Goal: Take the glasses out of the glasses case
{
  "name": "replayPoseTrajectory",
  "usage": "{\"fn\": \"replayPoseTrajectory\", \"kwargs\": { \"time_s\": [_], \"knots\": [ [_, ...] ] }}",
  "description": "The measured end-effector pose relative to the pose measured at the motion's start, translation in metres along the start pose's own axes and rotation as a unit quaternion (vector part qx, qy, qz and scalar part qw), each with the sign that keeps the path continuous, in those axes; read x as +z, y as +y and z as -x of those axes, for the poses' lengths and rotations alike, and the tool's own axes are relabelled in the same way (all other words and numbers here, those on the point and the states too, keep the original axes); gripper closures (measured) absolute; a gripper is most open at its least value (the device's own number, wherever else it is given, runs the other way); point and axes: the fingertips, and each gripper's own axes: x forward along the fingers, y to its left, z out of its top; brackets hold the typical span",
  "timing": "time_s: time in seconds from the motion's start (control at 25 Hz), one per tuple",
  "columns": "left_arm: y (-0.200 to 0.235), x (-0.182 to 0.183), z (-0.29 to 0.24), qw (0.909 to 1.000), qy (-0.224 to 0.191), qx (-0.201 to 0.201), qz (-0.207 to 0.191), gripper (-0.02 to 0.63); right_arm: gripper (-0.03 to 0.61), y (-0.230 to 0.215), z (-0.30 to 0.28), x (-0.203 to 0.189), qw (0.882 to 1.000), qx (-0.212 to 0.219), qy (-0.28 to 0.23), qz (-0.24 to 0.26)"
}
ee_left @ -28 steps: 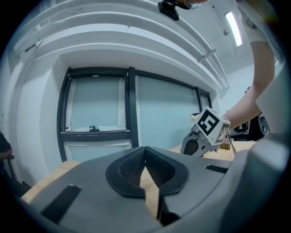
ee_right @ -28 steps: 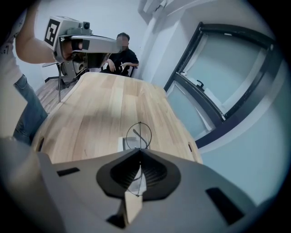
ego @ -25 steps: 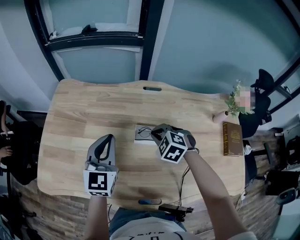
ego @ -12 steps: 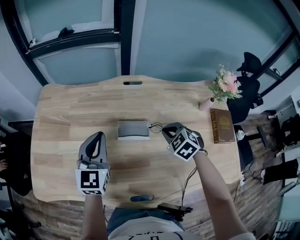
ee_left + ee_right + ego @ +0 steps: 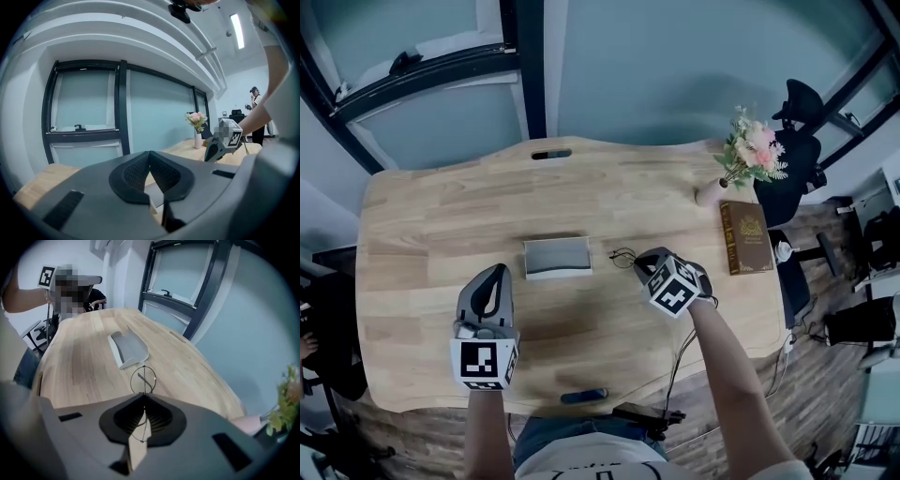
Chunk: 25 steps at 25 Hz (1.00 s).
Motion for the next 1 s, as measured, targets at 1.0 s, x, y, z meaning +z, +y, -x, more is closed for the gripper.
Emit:
{"fn": "replayPoseTrajectory", "kwargs": {
  "time_s": [1.0],
  "knots": [
    [-0.019,0.018,0.047,0.9992,-0.016,0.035,-0.015,0.597,0.566,-0.003,0.094,0.033,0.979,-0.100,-0.159,-0.076]
  ]
}}
